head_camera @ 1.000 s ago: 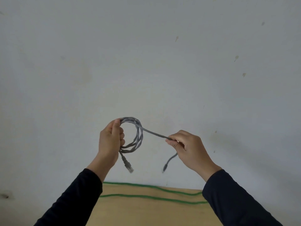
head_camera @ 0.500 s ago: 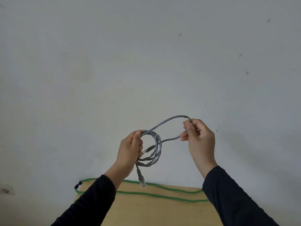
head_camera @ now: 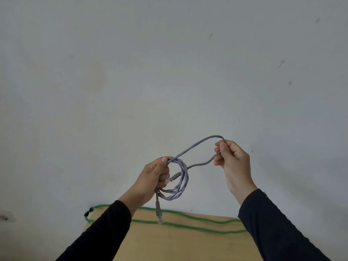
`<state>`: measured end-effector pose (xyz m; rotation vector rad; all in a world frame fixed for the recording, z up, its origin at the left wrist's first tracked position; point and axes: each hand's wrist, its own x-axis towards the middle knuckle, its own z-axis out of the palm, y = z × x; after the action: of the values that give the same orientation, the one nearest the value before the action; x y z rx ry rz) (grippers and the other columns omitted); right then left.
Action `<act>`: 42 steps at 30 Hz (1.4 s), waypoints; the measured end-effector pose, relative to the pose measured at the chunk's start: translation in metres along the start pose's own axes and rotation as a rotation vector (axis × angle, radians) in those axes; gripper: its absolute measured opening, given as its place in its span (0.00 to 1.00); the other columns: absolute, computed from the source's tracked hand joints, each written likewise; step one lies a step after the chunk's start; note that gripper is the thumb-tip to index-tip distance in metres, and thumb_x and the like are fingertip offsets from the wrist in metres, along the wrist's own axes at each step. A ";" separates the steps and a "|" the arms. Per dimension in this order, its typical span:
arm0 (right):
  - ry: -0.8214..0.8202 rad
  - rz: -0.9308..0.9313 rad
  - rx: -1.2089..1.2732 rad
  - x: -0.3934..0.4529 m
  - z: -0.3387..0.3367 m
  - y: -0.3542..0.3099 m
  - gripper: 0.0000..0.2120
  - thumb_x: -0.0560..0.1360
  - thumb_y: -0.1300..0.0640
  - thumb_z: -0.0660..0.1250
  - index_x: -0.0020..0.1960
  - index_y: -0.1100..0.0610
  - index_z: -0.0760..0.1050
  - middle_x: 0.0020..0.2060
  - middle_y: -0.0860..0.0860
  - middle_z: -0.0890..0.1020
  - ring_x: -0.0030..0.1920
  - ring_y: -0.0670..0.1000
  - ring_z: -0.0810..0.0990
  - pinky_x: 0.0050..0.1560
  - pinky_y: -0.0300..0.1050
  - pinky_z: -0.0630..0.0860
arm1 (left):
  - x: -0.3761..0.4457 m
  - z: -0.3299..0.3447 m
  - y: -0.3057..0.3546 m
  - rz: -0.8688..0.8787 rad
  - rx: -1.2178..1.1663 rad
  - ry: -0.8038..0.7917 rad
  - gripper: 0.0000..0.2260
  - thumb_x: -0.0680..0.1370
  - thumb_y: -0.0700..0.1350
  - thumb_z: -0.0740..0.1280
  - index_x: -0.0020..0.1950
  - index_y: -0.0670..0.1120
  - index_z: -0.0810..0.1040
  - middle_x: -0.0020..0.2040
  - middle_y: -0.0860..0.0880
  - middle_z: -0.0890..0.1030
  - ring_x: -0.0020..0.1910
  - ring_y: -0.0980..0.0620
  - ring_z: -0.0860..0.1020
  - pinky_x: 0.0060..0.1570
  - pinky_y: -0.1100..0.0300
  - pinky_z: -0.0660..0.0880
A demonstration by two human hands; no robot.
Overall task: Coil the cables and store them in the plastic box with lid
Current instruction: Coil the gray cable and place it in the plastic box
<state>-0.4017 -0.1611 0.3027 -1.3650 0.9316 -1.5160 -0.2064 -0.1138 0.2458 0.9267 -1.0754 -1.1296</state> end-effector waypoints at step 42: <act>-0.432 -0.909 -0.700 -0.074 0.065 0.030 0.08 0.76 0.56 0.65 0.43 0.59 0.79 0.32 0.50 0.68 0.33 0.43 0.61 0.30 0.33 0.64 | 0.026 0.011 0.006 0.060 -0.102 0.819 0.15 0.82 0.48 0.54 0.50 0.43 0.77 0.32 0.49 0.69 0.20 0.56 0.64 0.19 0.66 0.65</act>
<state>-0.3325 -0.1005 0.2570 -2.7611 0.5817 -1.4195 -0.2131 -0.1382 0.2590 1.1208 -0.3668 -0.6349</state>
